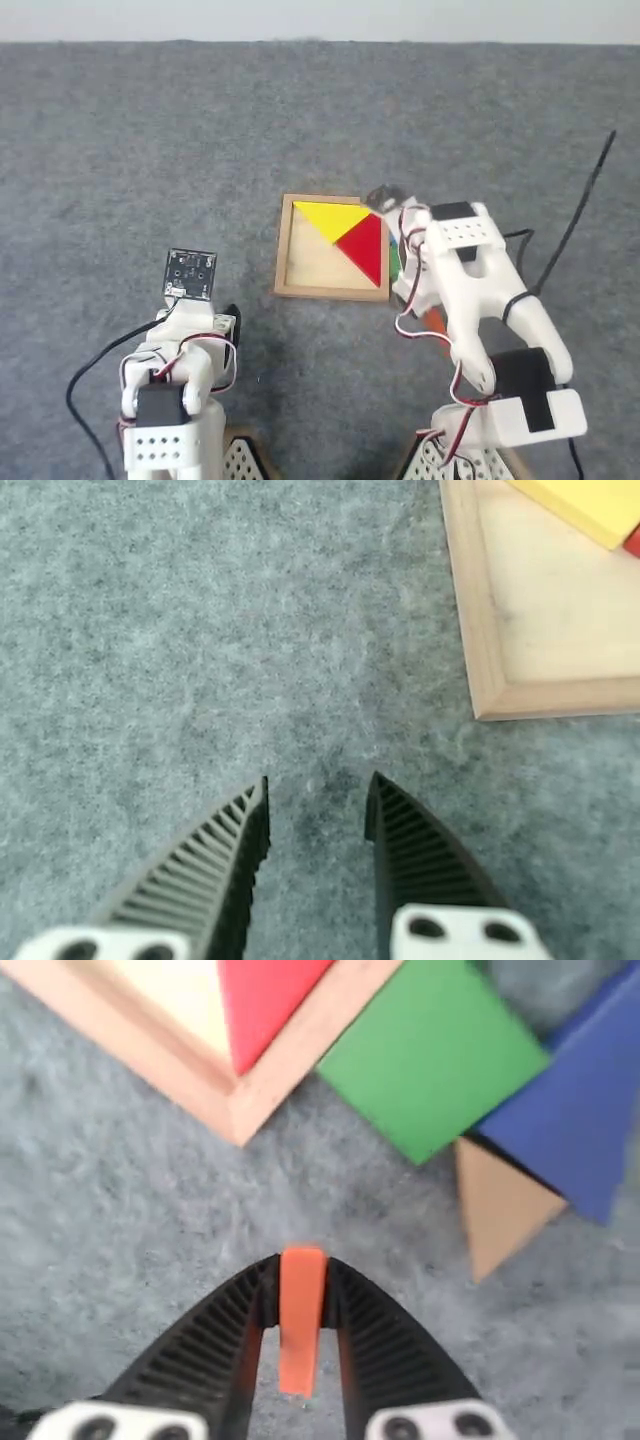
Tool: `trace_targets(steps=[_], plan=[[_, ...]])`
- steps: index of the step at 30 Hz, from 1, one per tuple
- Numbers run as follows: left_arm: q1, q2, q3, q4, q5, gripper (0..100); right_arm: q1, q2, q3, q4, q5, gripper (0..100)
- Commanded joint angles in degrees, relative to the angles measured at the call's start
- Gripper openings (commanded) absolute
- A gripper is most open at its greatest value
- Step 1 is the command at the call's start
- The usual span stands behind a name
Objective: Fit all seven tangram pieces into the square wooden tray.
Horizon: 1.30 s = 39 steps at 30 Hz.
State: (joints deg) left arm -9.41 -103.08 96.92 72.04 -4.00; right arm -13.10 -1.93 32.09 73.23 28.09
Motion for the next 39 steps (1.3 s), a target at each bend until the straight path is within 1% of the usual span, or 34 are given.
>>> trace_targets(steps=[1, 5, 9, 13, 15, 18, 23, 27, 30, 32, 35, 39], plan=[[0.1, -1.6, -0.5, 0.5, -0.4, 15, -2.4, -0.4, -12.8, 6.5, -2.7, 1.2], [0.1, -1.6, -0.5, 0.5, -0.4, 15, -8.2, 0.2, -21.1, 9.3, -2.2, 1.2], [0.1, -1.6, -0.5, 0.5, -0.4, 15, -14.4, 1.7, -25.1, 7.1, -2.1, 1.5], [0.1, -1.6, -0.5, 0.5, -0.4, 15, -19.8, 9.0, -28.7, 3.6, -1.4, 1.5], [0.1, -1.6, -0.5, 0.5, -0.4, 15, -21.5, 13.8, -31.7, 2.8, 2.0, 1.5], [0.1, -1.6, -0.5, 0.5, -0.4, 15, -22.5, 20.8, -37.9, 3.1, 5.5, 1.5], [0.1, -1.6, -0.5, 0.5, -0.4, 15, -22.5, 30.4, -48.2, 7.0, 6.2, 1.4], [0.1, -1.6, -0.5, 0.5, -0.4, 15, -22.5, 34.7, -52.6, 7.5, 6.4, 1.5], [0.1, -1.6, -0.5, 0.5, -0.4, 15, -23.1, 36.0, -53.4, 8.9, 10.2, 1.7], [0.1, -1.6, -0.5, 0.5, -0.4, 15, -24.0, 36.1, -53.4, 11.0, 12.0, 4.8], [0.1, -1.6, -0.5, 0.5, -0.4, 15, -25.3, 36.0, -53.5, 13.5, 13.8, 13.9], [0.1, -1.6, -0.5, 0.5, -0.4, 15, -25.3, 36.0, -54.0, 13.2, 14.1, 21.8]])
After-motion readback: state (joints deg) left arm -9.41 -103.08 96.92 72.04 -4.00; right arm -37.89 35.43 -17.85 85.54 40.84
